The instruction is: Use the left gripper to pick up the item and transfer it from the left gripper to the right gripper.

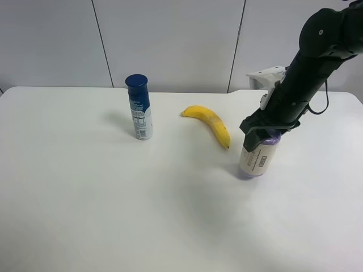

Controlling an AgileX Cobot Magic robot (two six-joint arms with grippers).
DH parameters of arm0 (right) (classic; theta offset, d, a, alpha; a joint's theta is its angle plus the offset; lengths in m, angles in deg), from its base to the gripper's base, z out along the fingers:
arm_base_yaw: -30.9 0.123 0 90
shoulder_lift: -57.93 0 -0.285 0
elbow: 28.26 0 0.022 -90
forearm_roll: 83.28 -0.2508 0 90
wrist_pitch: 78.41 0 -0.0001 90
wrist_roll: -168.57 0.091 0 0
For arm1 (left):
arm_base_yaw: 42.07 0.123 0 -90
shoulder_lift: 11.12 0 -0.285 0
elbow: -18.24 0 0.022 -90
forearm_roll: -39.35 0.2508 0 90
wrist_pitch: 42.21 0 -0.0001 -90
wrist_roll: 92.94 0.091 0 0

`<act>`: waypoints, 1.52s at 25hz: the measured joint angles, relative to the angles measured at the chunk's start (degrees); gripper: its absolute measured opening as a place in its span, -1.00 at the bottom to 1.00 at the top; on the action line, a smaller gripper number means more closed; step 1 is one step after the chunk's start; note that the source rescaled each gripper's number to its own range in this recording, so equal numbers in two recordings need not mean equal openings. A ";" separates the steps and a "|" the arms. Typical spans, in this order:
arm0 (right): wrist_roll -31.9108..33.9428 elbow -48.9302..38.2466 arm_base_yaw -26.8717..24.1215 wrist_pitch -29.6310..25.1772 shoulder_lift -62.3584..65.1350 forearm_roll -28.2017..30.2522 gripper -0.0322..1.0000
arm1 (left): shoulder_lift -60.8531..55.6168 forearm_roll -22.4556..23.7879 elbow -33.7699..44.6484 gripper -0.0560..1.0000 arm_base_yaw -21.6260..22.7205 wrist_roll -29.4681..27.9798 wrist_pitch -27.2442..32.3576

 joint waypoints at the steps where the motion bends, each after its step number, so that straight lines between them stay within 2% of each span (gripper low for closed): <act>1: 0.00 0.00 0.00 0.04 -0.05 0.00 -0.94 | 0.00 0.00 0.00 0.99 0.00 0.00 0.00; 15: -0.01 0.00 0.00 0.06 -0.06 0.10 -0.94 | 0.00 0.00 0.00 0.99 0.00 0.00 0.00; 16: -0.01 0.00 0.00 0.06 -0.06 0.10 -0.87 | 0.00 0.00 0.00 0.99 0.00 0.00 0.00; 17: 0.05 0.00 0.00 0.06 -0.06 0.10 -0.59 | 0.00 0.00 0.00 0.99 0.00 0.00 0.00; 18: 0.38 0.00 0.00 0.19 -0.06 0.10 -0.05 | 0.00 0.00 0.00 0.99 0.00 0.00 0.00; 19: 0.51 0.00 0.00 0.20 -0.06 0.10 0.38 | 0.00 0.00 0.00 0.99 0.00 0.00 0.00; 20: 0.56 0.00 0.00 0.25 -0.06 0.10 0.64 | 0.00 0.00 0.00 0.99 0.00 0.00 0.00; 22: 0.58 0.00 0.00 0.25 -0.06 0.10 0.86 | 0.00 0.00 0.00 0.99 0.00 0.00 0.00; 27: 0.63 0.00 0.00 0.25 -0.06 0.10 0.99 | 0.00 0.00 0.00 0.99 0.00 0.00 0.00; 38: 0.69 0.18 0.00 -0.56 5.64 1.59 0.99 | 0.00 0.00 0.00 0.99 0.00 0.00 0.00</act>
